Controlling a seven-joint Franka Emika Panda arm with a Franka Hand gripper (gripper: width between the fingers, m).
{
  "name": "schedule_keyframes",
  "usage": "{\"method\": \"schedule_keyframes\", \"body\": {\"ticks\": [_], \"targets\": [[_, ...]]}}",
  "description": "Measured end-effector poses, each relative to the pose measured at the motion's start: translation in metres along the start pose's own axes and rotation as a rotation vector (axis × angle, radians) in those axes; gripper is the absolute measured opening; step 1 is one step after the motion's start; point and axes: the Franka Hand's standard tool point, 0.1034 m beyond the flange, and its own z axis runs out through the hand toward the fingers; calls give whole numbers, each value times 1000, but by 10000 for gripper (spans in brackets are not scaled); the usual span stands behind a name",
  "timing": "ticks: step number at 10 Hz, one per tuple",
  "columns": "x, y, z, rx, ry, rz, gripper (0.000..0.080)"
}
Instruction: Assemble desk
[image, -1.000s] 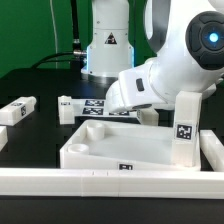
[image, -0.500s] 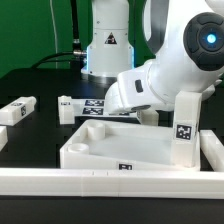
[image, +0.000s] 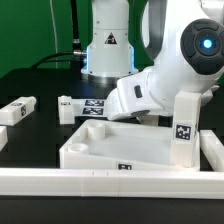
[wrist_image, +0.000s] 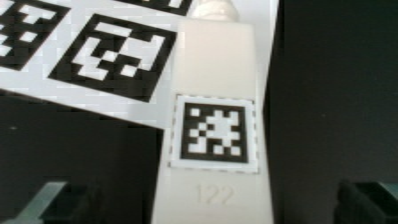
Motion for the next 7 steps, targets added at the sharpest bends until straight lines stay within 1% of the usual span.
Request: {"method": "schedule_keyframes", "body": {"ticks": [1, 2, 3, 4, 7], "targets": [[0, 0, 0, 0, 0, 0, 517], [0, 0, 0, 0, 0, 0, 517], [0, 0, 0, 0, 0, 0, 379], [0, 0, 0, 0, 0, 0, 287], [0, 0, 0, 1, 0, 0, 288]]}}
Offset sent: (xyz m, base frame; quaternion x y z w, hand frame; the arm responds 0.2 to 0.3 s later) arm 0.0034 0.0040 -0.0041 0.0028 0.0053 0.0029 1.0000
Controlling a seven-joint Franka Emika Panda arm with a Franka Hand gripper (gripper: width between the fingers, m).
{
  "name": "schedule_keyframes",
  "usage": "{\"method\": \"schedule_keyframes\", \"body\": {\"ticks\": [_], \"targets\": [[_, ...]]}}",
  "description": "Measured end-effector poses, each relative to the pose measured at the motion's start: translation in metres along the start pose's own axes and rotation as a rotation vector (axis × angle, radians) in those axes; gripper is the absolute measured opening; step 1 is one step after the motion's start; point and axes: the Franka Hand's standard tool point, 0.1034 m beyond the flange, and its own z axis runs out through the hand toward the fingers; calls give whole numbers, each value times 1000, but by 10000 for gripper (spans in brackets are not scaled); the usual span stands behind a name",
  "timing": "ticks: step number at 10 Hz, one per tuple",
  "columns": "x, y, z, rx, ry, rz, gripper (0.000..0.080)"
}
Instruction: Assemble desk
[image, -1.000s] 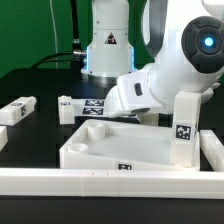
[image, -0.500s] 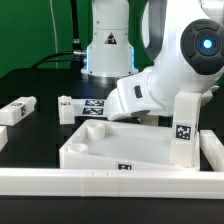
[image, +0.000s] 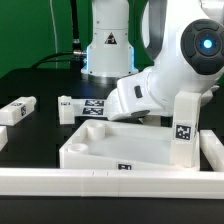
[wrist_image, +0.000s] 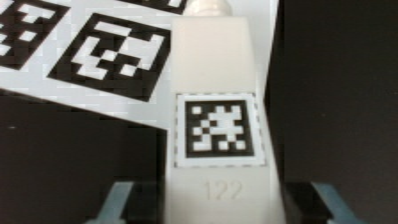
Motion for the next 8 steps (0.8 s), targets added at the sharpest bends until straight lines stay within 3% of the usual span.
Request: {"method": "schedule_keyframes", "body": {"ticks": [2, 6, 8], "targets": [[-7, 4, -11, 9, -1, -1, 288], [-48, 27, -66, 28, -20, -7, 289], [-44, 31, -70, 28, 3, -1, 289]]}}
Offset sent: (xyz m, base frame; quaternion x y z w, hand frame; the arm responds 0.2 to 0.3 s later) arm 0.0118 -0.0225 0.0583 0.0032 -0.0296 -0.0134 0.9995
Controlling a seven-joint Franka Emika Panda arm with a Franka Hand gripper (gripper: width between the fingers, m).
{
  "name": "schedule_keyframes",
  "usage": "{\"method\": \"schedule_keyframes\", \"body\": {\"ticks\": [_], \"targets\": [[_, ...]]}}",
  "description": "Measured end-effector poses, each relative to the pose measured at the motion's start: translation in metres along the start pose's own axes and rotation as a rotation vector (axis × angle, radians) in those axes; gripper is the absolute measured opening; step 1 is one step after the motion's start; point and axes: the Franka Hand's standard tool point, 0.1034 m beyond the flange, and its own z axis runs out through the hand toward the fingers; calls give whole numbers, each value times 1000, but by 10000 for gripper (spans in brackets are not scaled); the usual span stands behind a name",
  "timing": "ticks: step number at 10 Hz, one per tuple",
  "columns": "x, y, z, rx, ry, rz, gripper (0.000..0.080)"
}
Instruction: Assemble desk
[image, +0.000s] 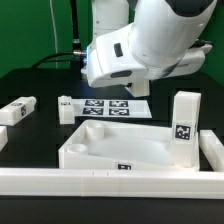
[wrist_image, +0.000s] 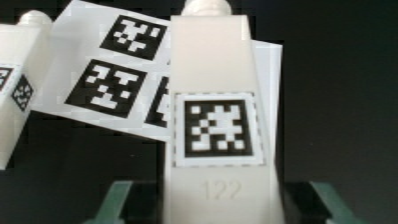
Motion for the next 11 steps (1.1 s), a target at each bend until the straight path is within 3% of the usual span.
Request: {"method": "schedule_keyframes", "body": {"ticks": [2, 3, 6, 7, 11], "targets": [[5, 2, -3, -5, 37, 1, 289], [8, 9, -13, -11, 100, -17, 289], [-5, 20, -53, -17, 224, 2, 289], [1, 22, -63, -27, 296, 2, 289], [4, 28, -68, -71, 597, 10, 290]]}}
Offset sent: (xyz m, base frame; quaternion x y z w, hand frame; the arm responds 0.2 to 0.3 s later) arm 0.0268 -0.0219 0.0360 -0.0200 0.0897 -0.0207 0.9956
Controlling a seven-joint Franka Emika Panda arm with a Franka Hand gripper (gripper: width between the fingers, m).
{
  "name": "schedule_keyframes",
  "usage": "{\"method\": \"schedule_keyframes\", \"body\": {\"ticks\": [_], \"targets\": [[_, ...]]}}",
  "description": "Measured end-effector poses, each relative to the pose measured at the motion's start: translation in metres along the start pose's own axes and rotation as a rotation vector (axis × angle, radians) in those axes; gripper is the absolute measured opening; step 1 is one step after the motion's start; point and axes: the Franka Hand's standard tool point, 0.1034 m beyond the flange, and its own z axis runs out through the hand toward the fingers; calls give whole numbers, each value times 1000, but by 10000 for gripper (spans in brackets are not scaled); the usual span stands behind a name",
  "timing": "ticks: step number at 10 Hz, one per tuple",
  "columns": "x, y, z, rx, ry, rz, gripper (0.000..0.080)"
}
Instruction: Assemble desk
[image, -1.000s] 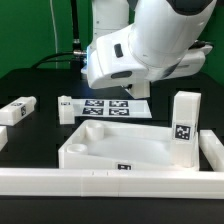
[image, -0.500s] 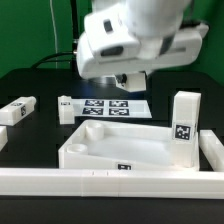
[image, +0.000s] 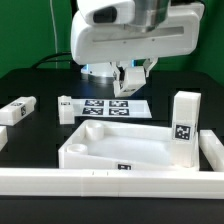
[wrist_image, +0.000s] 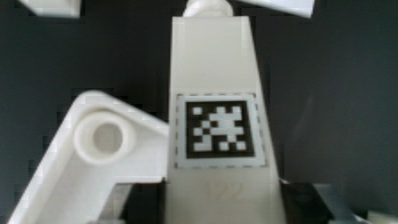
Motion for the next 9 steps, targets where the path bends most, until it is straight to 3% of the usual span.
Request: {"method": "schedule_keyframes", "body": {"ticks": [3, 8, 9], "targets": [[14, 18, -38, -2, 146, 32, 290], [24, 32, -41, -64, 513, 56, 290], [23, 38, -43, -21, 536, 79, 290]]}}
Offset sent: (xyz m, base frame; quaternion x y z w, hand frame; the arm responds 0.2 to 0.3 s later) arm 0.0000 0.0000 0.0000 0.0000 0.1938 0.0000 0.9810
